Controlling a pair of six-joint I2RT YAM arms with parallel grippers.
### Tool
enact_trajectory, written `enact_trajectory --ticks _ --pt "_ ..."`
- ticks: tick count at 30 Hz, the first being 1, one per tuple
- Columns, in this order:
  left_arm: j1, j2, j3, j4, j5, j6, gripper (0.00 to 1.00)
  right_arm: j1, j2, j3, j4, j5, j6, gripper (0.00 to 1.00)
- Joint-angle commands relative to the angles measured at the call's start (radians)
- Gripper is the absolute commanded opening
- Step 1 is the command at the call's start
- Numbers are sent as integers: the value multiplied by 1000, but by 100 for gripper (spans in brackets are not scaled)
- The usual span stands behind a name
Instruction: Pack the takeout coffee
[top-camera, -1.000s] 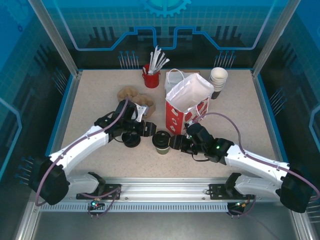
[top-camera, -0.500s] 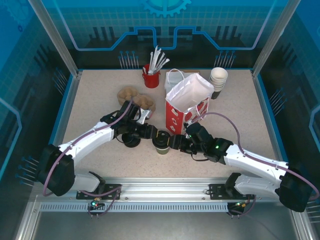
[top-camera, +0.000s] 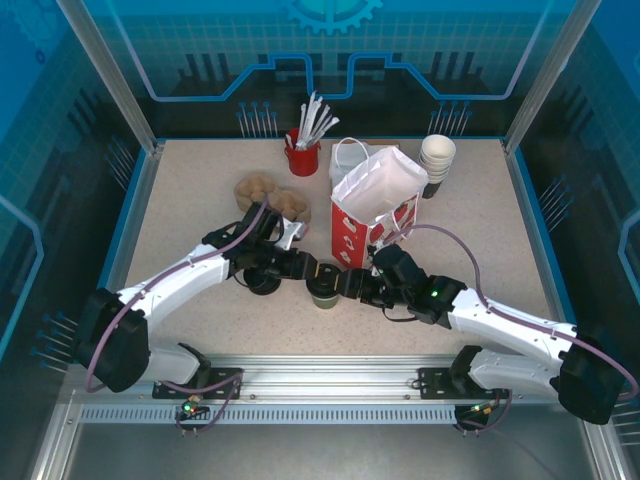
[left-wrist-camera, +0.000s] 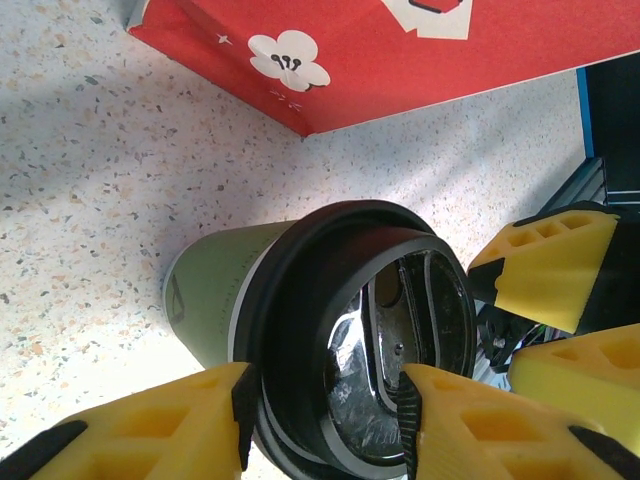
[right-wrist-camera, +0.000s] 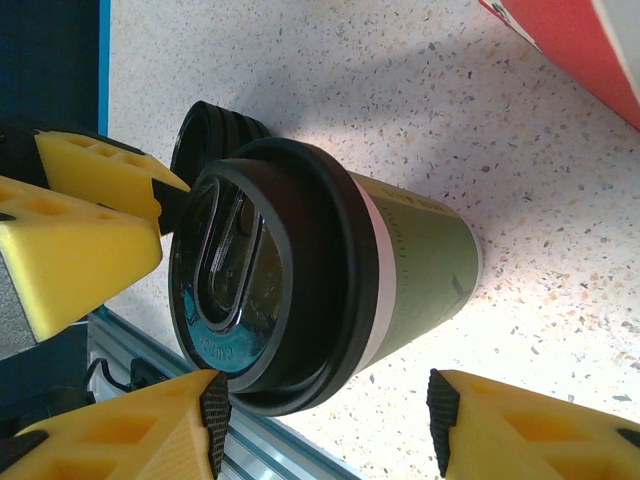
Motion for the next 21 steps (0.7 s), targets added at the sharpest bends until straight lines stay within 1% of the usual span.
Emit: enact_trajectory --ticks 1,6,11,17,21 --pt "-4 11 33 -21 30 1 45 -9 9 3 21 -7 5 58" --pt "-5 4 40 -40 -15 11 50 -11 15 5 21 -8 0 58" --pt "-4 -2 36 -32 -27 9 55 -10 32 17 14 -8 -10 58" --pt "-5 16 33 -30 -38 12 54 -10 53 18 23 -11 -12 58" --pt "-4 30 24 -19 -36 16 51 -10 66 18 27 -14 -13 58"
